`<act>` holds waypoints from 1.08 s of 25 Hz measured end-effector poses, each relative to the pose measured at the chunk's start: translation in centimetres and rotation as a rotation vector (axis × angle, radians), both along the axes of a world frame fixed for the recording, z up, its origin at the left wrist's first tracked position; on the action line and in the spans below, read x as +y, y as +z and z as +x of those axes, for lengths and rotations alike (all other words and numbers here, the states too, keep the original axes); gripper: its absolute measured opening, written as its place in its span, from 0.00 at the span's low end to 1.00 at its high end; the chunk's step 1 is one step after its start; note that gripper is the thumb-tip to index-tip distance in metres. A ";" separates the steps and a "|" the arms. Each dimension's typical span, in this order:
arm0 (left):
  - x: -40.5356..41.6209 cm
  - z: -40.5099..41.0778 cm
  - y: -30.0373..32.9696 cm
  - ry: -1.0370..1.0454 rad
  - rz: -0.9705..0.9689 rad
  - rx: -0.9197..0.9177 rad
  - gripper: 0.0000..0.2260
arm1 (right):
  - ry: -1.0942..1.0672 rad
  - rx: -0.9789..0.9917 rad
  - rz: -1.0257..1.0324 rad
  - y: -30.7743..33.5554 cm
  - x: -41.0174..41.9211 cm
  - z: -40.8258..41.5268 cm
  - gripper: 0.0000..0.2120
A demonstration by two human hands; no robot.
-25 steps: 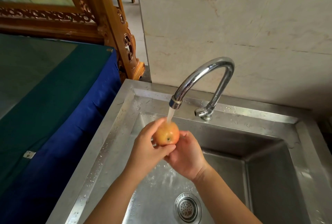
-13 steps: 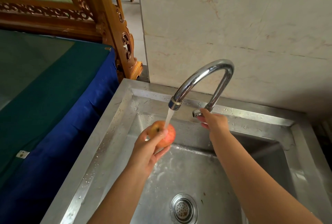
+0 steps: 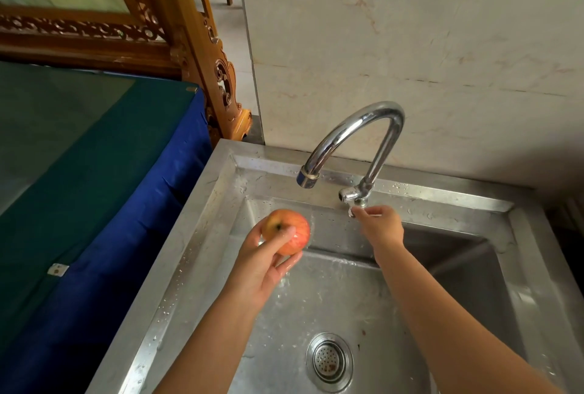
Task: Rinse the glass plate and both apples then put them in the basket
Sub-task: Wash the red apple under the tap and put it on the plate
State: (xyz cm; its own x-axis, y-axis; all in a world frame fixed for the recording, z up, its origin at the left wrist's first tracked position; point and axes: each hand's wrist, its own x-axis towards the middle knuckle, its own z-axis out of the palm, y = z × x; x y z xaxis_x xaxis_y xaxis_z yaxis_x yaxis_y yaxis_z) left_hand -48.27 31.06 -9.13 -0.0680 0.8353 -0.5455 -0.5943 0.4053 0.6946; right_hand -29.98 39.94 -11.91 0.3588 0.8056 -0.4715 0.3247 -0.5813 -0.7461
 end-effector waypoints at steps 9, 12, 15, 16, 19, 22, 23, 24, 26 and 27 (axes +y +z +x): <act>-3.5 1.4 5.9 -0.342 0.177 0.276 0.25 | 0.385 0.793 0.067 7.8 -9.4 -0.9 0.17; -4.7 2.0 8.6 -0.496 0.202 0.276 0.26 | 0.304 0.779 0.134 10.9 -11.9 1.1 0.17; -6.3 4.8 11.6 -0.702 0.257 0.327 0.25 | 0.175 0.745 0.211 14.0 -16.5 4.6 0.15; -6.9 6.2 12.3 -0.748 0.276 0.334 0.25 | 0.134 0.727 0.235 15.2 -18.0 5.9 0.14; -8.8 12.6 14.1 -0.933 0.337 0.340 0.25 | -0.061 0.668 0.331 17.5 -23.7 11.3 0.13; -11.2 20.1 14.3 -1.067 0.395 0.332 0.24 | -0.232 0.635 0.397 18.1 -29.2 17.0 0.12; -12.5 23.5 14.2 -1.127 0.404 0.307 0.24 | -0.305 0.605 0.425 17.9 -31.5 19.6 0.14; -13.9 26.8 13.9 -1.175 0.400 0.288 0.24 | -0.378 0.576 0.443 17.8 -33.6 22.1 0.15; -16.9 33.7 12.9 -1.258 0.383 0.251 0.24 | -0.510 0.496 0.449 17.1 -37.7 27.4 0.17; -18.1 36.7 12.4 -1.285 0.372 0.248 0.24 | -0.553 0.451 0.441 16.6 -39.2 29.9 0.17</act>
